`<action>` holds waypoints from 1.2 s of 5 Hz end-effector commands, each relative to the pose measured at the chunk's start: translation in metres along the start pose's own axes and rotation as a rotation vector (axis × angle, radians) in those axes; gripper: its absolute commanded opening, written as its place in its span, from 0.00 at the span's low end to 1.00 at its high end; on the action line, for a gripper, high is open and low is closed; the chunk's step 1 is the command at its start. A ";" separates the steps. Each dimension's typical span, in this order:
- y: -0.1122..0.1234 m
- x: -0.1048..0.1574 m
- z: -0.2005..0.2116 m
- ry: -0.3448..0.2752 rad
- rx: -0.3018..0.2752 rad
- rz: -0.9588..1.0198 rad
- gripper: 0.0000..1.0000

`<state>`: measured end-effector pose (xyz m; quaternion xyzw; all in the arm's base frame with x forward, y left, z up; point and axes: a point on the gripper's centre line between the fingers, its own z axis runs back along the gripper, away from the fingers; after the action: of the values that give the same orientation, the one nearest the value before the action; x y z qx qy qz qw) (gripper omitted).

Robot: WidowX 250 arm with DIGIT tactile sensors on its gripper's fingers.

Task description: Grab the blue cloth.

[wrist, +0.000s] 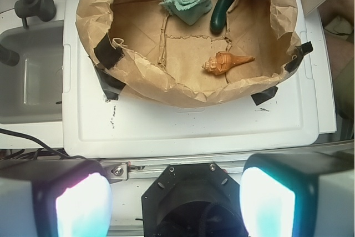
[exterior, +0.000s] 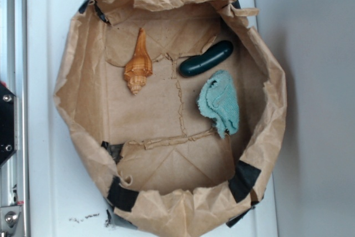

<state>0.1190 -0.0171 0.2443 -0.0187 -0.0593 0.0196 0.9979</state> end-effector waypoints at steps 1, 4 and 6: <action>0.000 0.000 0.000 0.000 0.000 0.000 1.00; -0.026 0.059 -0.044 -0.124 -0.091 0.052 1.00; -0.012 0.104 -0.099 -0.078 0.074 0.151 1.00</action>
<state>0.2286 -0.0300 0.1459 0.0198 -0.0642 0.0961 0.9931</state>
